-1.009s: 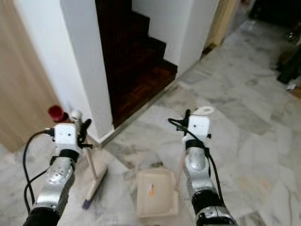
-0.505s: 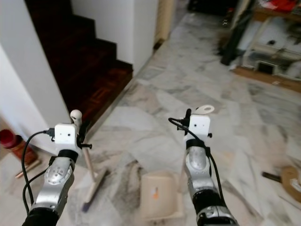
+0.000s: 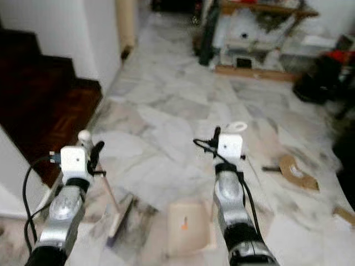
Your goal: Sweep floor
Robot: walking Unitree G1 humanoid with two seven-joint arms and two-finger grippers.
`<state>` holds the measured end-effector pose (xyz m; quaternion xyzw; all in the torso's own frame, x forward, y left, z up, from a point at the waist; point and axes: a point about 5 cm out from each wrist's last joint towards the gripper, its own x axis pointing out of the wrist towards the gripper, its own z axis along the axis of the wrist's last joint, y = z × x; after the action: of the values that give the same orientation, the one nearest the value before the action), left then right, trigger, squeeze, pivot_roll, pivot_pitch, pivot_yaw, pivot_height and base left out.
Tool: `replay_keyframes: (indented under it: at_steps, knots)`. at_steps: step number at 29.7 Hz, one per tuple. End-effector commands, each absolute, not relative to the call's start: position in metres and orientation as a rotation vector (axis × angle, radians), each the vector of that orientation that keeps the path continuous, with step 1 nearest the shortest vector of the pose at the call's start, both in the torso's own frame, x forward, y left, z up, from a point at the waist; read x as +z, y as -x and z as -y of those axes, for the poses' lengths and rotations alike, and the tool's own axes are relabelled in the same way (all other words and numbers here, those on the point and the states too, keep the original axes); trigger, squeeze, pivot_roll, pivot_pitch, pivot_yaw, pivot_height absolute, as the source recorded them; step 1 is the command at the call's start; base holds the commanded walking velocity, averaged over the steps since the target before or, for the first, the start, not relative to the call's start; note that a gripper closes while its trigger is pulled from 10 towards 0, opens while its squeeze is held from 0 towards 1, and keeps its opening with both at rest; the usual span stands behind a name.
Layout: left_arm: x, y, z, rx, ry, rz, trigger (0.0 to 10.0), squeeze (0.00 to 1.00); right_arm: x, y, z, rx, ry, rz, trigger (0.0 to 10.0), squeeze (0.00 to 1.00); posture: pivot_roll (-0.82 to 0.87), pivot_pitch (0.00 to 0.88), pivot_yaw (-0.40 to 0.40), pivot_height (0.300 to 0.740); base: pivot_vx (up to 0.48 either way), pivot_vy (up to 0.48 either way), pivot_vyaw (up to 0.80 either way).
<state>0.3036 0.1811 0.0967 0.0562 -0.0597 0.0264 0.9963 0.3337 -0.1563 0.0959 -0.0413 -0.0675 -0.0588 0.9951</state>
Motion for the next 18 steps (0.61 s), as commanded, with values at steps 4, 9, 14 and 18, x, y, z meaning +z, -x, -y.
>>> replay_keyframes:
  at_steps: [4,9,14,18]
  knots:
    - [0.1064,-0.3068,-0.1764,0.032,-0.125,0.163,10.0,0.0,0.1057,-0.3371,0.1592,-0.133,0.072,0.173,10.0,0.0,0.02,0.025,-0.035,0.74,0.0,0.0,-0.8]
    - [0.1071,-0.3073,-0.1763,0.032,-0.124,0.164,10.0,0.0,0.1062,-0.3376,0.1588,-0.133,0.074,0.173,10.0,0.0,0.03,0.031,-0.034,0.74,0.0,0.0,-0.8]
    - [0.1076,-0.3071,-0.1763,0.036,-0.119,0.168,10.0,0.0,0.1058,-0.3372,0.1592,-0.132,0.075,0.171,10.0,0.0,0.02,0.037,-0.037,0.74,0.0,0.0,-0.8]
    - [0.1073,-0.3071,-0.1761,0.035,-0.119,0.166,10.0,0.0,0.1057,-0.3372,0.1592,-0.133,0.076,0.172,10.0,0.0,0.03,0.037,-0.037,0.74,0.0,0.0,-0.8]
